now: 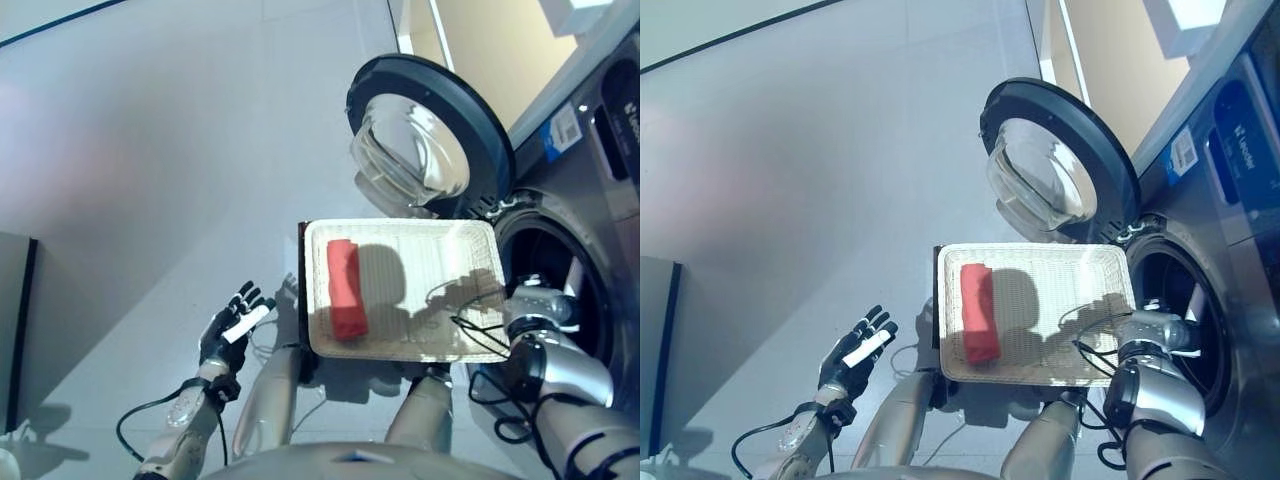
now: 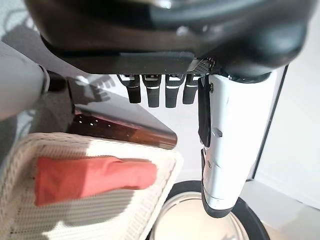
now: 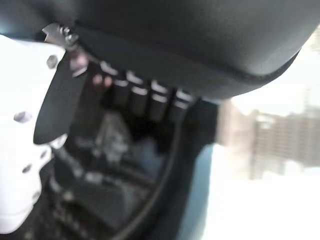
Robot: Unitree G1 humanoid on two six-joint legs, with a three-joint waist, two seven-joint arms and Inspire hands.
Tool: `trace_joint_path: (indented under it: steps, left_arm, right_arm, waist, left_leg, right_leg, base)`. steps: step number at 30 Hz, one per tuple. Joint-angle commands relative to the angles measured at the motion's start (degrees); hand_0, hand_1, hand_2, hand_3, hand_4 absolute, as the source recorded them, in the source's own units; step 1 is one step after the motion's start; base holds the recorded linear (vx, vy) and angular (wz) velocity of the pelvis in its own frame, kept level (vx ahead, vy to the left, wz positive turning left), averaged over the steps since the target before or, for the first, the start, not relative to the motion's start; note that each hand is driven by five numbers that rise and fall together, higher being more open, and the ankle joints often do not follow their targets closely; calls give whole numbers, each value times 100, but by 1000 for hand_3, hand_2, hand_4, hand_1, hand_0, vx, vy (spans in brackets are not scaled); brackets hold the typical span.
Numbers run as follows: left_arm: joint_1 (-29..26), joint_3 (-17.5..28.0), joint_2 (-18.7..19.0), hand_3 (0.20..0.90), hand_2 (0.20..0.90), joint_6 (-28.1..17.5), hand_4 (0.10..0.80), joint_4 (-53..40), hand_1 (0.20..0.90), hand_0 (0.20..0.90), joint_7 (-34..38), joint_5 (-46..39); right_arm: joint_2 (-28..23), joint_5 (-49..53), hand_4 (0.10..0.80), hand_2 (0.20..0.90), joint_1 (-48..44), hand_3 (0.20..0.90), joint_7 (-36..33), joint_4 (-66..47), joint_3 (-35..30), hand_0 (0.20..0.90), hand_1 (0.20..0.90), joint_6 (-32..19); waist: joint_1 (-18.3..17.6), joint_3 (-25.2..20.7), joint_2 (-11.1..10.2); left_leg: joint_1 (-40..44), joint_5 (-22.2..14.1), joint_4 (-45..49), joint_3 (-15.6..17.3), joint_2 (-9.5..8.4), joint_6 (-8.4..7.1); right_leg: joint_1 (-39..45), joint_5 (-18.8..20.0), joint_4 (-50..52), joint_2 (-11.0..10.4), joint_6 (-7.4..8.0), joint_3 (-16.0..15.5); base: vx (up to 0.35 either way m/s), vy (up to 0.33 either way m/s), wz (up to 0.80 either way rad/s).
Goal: Pick up the clothes and place them into the washing machine
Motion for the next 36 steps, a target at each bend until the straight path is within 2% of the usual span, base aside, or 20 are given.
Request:
trace_joint_path:
  steps: [1,6,12,13,15,25,36]
  left_arm:
    - [132,602,17,900,900,-434,800,-472,900,900,-103,225]
    - [128,705,-42,900,900,-470,800,-421,900,900,-65,389]
    - [108,852,-192,900,900,-522,800,-307,900,900,13,666]
    - [108,858,-194,900,900,-521,800,-309,900,900,13,668]
    - [80,906,-235,900,900,-554,800,-329,900,900,30,735]
    - [71,988,-292,900,900,-575,800,-321,900,900,58,905]
    - [98,1003,-133,900,900,-571,800,-444,900,900,89,936]
  right_arm:
    - [-50,-641,800,900,201,900,183,-375,321,900,900,-97]
    - [410,-1194,800,900,441,900,234,-398,783,900,900,80]
    - [1136,-3232,800,900,697,900,38,-392,2110,900,900,698]
    - [1142,-3239,800,900,696,900,29,-402,2113,900,900,703]
    - [1353,-3784,800,900,780,900,74,-520,2522,900,900,839]
    - [1751,-4943,800,900,782,900,35,-559,3208,900,900,1150]
    - [2018,-5814,800,900,569,900,-30,-353,3775,900,900,1464]
  waist:
    - [84,7,-189]
    - [75,-13,-351]
    - [115,15,-453]
    - [101,7,-464]
    - [120,17,-493]
    - [135,67,-535]
    - [346,206,-447]
  left_leg:
    - [318,411,-783,-445,246,-653]
    - [485,497,-963,-456,263,-639]
    - [710,475,-985,-478,373,-645]
    - [696,525,-1016,-479,355,-637]
    - [779,506,-1028,-476,408,-656]
    - [647,575,-951,-533,383,-631]
    - [357,580,-788,-644,380,-648]
  right_leg:
    - [599,285,-345,-75,-31,-185]
    - [743,395,-481,-58,-26,-268]
    - [877,301,-446,41,-55,-255]
    - [861,335,-463,27,-56,-257]
    - [920,304,-482,78,-62,-278]
    - [822,264,-339,57,-83,-277]
    - [648,171,-109,57,-92,-350]
  base:
    - [64,-48,6]
    - [33,-21,9]
    - [17,-11,1]
    - [0,0,0]
    - [8,-14,-3]
    - [-13,1,-1]
    - [-18,-2,5]
